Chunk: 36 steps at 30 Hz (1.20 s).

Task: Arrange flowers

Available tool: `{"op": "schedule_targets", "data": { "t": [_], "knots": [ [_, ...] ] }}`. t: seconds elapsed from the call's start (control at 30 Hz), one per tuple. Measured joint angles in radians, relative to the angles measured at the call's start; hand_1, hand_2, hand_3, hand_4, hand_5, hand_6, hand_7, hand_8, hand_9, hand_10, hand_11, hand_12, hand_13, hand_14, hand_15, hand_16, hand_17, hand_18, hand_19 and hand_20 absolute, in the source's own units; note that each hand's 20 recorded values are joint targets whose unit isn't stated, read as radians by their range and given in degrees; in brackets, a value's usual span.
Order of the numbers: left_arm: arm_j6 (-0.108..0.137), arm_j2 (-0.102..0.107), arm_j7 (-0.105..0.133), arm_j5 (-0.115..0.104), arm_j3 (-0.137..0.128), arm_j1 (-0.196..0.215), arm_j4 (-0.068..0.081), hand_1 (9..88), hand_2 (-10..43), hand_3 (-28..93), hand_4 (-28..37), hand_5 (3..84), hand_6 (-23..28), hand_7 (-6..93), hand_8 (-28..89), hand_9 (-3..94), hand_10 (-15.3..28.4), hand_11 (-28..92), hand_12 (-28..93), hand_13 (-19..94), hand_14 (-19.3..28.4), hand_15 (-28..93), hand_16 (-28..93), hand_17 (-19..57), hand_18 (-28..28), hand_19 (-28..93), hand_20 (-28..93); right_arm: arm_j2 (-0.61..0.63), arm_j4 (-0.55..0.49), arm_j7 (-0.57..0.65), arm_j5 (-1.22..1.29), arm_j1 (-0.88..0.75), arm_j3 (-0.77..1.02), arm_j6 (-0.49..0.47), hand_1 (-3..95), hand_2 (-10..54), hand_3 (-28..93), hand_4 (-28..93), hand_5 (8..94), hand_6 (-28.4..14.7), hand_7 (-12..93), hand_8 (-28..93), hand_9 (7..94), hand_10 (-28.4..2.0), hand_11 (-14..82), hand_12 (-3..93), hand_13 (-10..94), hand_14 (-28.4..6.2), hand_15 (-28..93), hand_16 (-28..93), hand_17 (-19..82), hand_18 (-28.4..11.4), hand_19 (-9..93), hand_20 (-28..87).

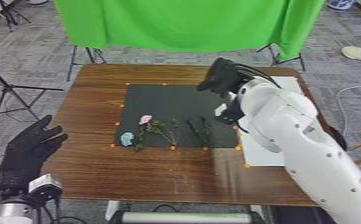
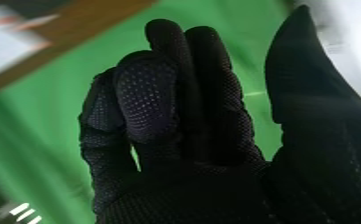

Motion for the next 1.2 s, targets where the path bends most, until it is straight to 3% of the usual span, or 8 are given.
{"op": "schedule_targets", "data": {
  "t": [0.33, 0.77, 0.9, 1.07, 1.2],
  "knots": [
    [0.002, -0.002, 0.001, 0.000, 0.013, 0.004, -0.004, 23.7, 5.2, 81, -21.5, 35.9, 9.5, 14.8, -10, 34.8, 20.4, 30, 10, 25, 26.7, 53, -10, -11.4, 23.5, 57, 4, 0.284, 0.023, 0.095, 0.026, -0.265, 0.162, 0.154, 33.1, -7.9, 89, -28, 60.9, -4.6, 22, -15, 61.5, -18.1, 24.4, 13.9, 70, -9.4, 83, 10, 29, -23.8, 93, 26],
    [0.005, -0.001, 0.015, -0.002, 0.026, 0.009, -0.005, 23.7, 5.2, 81, -21.5, 35.8, 9.4, 14.9, -10, 34.8, 20.4, 30, 10, 25, 26.7, 53, -10, -11.4, 23.5, 57, 4, 0.393, 0.085, 0.137, -0.031, -0.244, 0.139, 0.234, 33.0, -8.5, 89, -28, 59.4, -4.4, 22, -15, 59.6, -18.8, 24.2, 14.0, 69, -9.2, 84, 9, 29, -23.8, 93, 27],
    [0.005, -0.001, 0.017, -0.003, 0.027, 0.013, -0.005, 23.7, 5.1, 81, -21.4, 35.8, 9.4, 15.0, -10, 34.8, 20.3, 30, 10, 25, 26.6, 53, -10, -11.4, 23.5, 57, 4, 0.400, 0.104, 0.164, -0.032, -0.243, 0.179, 0.216, 32.6, -8.9, 89, -28, 55.3, -4.8, 21, -15, 55.4, -19.5, 22.4, 13.6, 66, -10.1, 85, 9, 28, -23.7, 93, 26],
    [0.005, -0.001, 0.017, -0.004, 0.027, 0.014, -0.004, 23.6, 5.1, 81, -21.4, 35.8, 9.4, 14.9, -10, 34.8, 20.3, 30, 10, 25, 26.6, 53, -10, -11.4, 23.5, 57, 4, 0.401, 0.160, 0.198, -0.016, -0.200, 0.167, 0.112, 32.5, -9.1, 89, -28, 53.2, -5.0, 20, -15, 53.2, -19.5, 20.3, 13.3, 66, -10.1, 85, 8, 27, -23.7, 93, 25],
    [0.004, -0.001, 0.017, -0.004, 0.032, 0.013, -0.004, 23.7, 5.1, 81, -21.4, 35.8, 9.4, 14.9, -10, 34.8, 20.2, 30, 10, 25, 26.6, 53, -10, -11.3, 23.5, 57, 4, 0.401, 0.214, 0.216, 0.005, -0.149, 0.107, 0.110, 32.5, -9.2, 89, -28, 52.2, -4.8, 20, -14, 52.6, -19.5, 19.6, 13.2, 65, -10.2, 85, 7, 27, -23.8, 93, 24]
  ]
}}
